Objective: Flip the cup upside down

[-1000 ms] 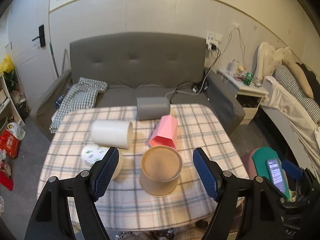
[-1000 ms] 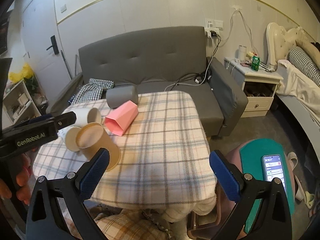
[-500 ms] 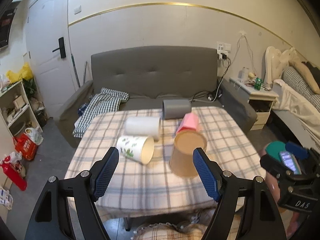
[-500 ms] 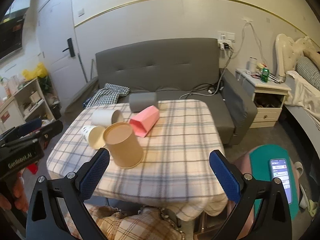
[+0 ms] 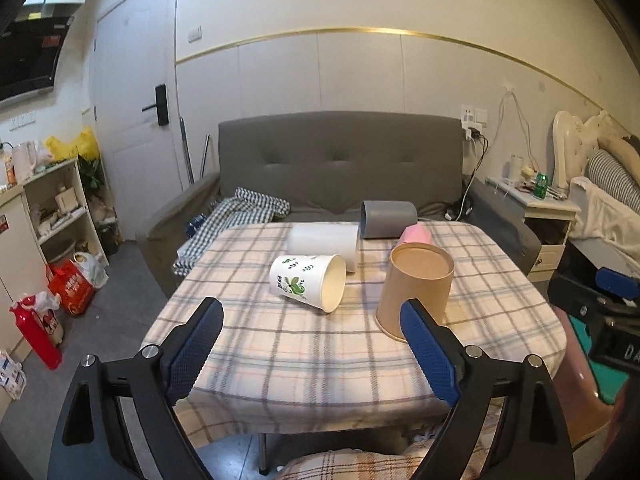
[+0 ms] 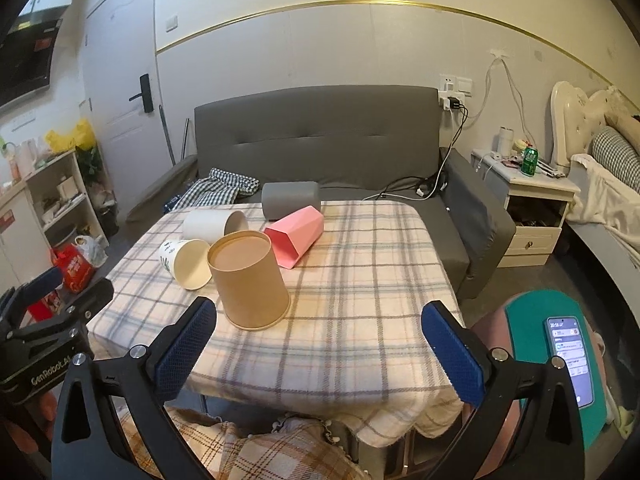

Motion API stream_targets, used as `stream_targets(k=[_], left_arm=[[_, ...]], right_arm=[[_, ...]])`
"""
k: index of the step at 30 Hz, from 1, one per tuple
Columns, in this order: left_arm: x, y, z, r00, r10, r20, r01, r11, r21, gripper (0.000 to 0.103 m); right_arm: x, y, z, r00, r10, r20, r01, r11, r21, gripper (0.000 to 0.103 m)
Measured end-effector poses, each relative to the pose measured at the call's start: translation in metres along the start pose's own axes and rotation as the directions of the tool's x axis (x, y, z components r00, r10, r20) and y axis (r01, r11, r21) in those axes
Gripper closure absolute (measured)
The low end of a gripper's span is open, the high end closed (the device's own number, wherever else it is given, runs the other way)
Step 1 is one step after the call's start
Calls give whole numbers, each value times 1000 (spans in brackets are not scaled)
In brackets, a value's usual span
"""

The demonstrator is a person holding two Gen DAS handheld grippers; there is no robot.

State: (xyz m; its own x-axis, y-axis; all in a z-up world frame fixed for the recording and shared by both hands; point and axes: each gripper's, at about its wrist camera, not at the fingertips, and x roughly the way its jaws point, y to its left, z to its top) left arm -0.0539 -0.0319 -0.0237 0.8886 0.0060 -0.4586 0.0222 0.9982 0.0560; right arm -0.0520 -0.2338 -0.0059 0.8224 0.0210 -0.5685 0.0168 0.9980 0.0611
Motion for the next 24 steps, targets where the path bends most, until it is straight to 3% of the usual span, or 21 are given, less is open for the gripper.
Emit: stream_targets(k=[24], left_arm=[[1, 5, -11, 1000, 1, -14, -2, 999, -32, 5]], right_arm=[[0, 10, -11, 1000, 1, 16, 0, 1000, -25, 0]])
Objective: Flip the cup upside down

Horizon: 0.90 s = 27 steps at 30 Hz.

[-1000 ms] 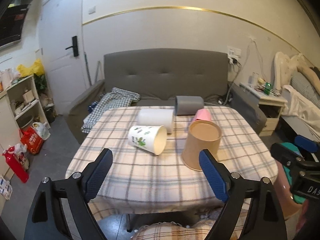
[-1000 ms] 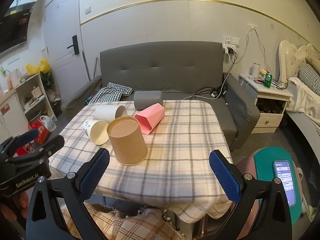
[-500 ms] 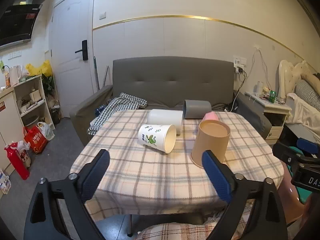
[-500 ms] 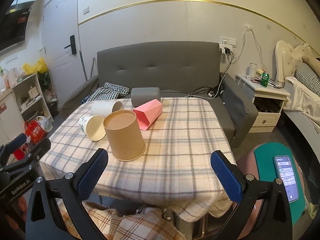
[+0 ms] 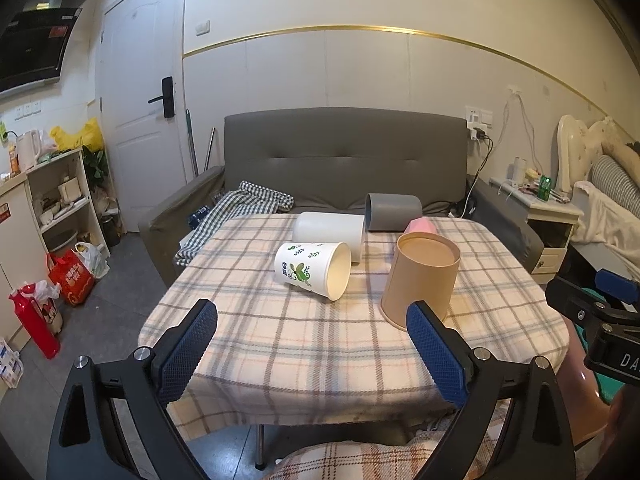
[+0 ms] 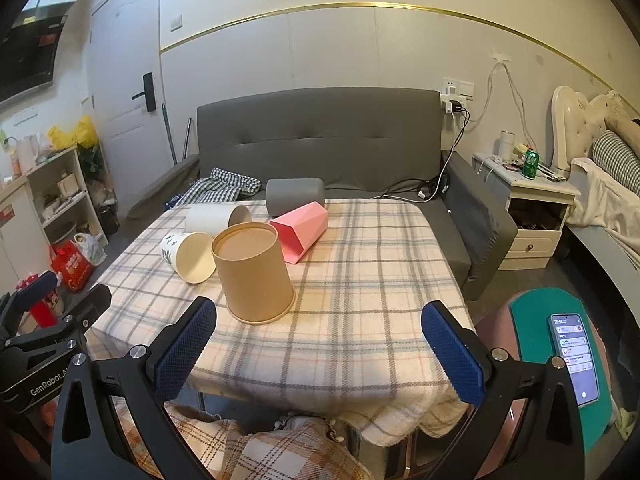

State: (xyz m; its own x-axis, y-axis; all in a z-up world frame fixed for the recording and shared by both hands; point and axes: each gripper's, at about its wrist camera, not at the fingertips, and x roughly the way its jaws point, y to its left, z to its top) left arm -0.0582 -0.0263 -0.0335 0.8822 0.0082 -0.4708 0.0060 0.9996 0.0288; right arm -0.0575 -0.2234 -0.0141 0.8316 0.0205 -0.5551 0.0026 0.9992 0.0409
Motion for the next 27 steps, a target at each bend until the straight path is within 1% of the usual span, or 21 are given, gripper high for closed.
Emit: stream_targets(k=[9, 12, 27], left_arm=[[4, 2, -2, 1000, -6, -24, 6, 1000, -9, 5], [1, 3, -1, 1000, -10, -8, 10, 1000, -15, 5], [3, 2, 0, 1000, -3, -12, 3, 1000, -12, 5]], right_arm=[[0, 0, -1, 1000, 1, -1, -1, 1000, -1, 0], [0, 0, -2, 1000, 1, -3, -1, 1000, -1, 0], [2, 2, -5, 1000, 1, -11, -1, 1000, -8, 0]])
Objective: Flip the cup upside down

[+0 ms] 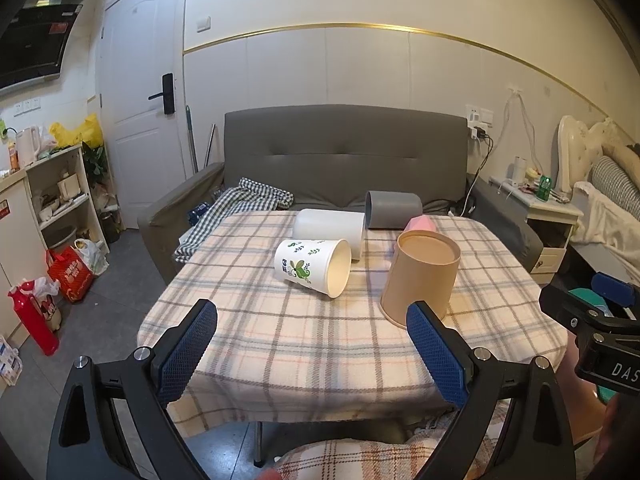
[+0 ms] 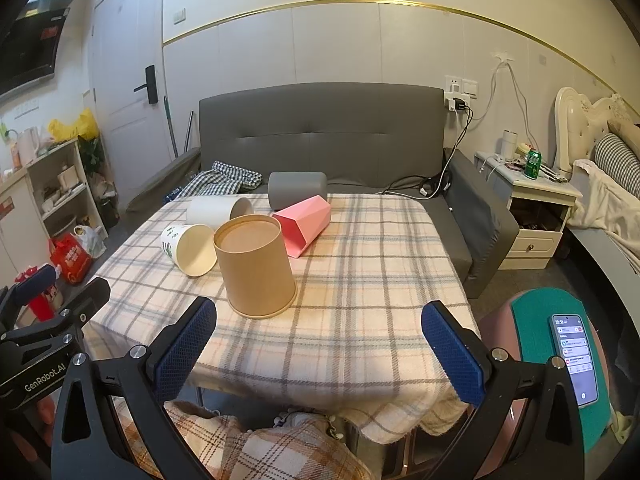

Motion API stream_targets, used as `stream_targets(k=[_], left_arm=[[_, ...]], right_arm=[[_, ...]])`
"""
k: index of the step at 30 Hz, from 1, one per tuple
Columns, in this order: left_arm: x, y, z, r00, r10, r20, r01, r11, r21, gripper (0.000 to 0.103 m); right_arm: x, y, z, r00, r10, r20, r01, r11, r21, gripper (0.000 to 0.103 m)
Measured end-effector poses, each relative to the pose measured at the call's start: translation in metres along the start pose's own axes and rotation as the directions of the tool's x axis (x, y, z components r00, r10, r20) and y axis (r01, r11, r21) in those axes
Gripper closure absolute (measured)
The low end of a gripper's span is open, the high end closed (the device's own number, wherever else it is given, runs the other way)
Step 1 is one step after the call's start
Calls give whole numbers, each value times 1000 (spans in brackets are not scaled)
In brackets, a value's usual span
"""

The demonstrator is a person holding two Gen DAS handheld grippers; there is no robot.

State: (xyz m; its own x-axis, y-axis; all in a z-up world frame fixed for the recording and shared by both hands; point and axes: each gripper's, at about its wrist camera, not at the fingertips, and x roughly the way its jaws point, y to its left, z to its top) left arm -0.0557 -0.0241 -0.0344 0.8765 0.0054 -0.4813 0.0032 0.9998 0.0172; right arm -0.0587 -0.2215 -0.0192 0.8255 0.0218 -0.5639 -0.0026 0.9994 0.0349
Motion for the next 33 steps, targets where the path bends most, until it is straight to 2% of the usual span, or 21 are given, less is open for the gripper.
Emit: stream_targets(k=[33], left_arm=[[-1, 1, 1, 1000, 7, 8, -7, 1000, -3, 5]], right_arm=[[2, 1, -2, 1000, -1, -9, 1, 1000, -5, 0]])
